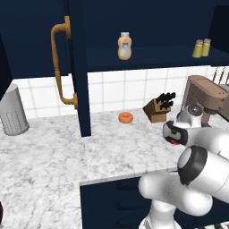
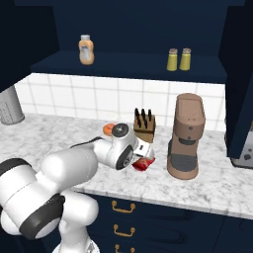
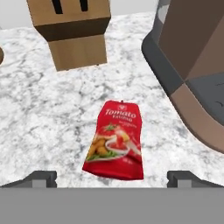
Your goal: Put the shaker and condiment bottle from the counter next to their counterparts in the cabinet.
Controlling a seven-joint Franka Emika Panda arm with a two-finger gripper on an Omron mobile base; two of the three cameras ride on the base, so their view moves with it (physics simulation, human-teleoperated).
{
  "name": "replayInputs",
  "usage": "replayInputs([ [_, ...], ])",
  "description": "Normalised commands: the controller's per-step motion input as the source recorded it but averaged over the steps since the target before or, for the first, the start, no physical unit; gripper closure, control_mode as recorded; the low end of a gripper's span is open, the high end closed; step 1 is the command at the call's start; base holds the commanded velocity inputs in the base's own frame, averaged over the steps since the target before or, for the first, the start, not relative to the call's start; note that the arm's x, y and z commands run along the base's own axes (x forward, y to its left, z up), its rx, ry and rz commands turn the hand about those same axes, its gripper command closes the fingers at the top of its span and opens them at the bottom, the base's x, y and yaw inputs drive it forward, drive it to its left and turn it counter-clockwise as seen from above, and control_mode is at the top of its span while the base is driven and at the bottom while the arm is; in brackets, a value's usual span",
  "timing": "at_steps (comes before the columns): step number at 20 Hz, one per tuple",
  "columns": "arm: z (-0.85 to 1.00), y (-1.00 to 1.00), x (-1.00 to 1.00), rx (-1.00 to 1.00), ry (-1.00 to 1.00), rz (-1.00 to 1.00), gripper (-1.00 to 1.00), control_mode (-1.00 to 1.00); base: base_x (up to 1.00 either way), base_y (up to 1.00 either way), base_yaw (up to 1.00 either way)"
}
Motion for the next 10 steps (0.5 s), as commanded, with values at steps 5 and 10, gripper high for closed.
replayInputs([
  [5, -0.04, -0.03, 0.03, 0.00, 0.04, 0.00, -1.00, -1.00, 0.00, 0.00, 0.00],
  [10, -0.19, -0.07, 0.06, -0.01, 0.00, 0.00, -1.00, -1.00, 0.00, 0.00, 0.00],
])
